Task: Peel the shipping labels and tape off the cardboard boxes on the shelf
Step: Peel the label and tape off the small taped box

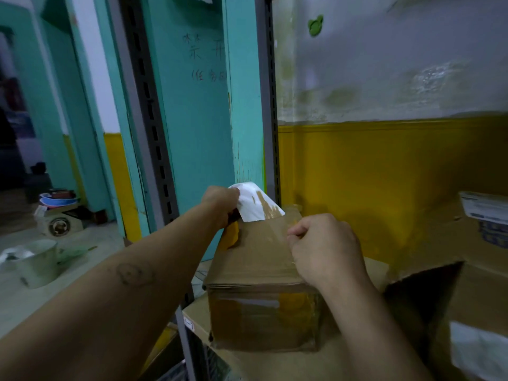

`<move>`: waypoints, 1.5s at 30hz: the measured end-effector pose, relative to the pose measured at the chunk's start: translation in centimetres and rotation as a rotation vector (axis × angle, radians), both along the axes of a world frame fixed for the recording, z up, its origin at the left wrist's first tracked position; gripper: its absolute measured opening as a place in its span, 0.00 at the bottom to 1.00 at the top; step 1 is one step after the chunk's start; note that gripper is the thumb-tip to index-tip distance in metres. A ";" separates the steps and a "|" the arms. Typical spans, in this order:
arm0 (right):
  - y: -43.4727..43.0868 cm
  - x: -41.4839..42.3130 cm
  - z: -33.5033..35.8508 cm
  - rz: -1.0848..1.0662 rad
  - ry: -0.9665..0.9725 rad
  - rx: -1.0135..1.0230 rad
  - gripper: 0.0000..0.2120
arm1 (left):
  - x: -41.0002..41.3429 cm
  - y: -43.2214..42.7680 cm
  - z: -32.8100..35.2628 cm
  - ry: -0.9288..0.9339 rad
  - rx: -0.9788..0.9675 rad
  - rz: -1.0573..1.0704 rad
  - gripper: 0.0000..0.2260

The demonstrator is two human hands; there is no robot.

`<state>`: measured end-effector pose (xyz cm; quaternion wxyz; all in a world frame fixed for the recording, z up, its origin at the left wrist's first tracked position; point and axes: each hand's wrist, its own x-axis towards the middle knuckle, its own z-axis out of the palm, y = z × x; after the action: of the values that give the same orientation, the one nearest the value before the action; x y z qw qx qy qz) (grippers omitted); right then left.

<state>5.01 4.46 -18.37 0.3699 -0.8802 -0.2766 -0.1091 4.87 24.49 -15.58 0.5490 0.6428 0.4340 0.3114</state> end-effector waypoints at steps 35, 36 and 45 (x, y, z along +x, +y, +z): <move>-0.8 -0.5 0.3 0.017 0.147 0.048 0.07 | -1.6 -2.1 -0.1 0.076 0.510 -0.511 0.12; -0.8 -0.6 0.2 0.023 0.147 0.045 0.07 | -1.7 -2.1 -0.3 0.064 0.501 -0.489 0.11; -1.1 -0.7 0.4 0.032 0.151 0.020 0.10 | -1.8 -2.3 -1.8 0.016 0.489 -0.310 0.13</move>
<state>4.28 3.41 -17.95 0.4005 -0.8775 -0.2608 -0.0391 3.04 22.15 -17.36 0.4154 0.8172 0.2471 0.3140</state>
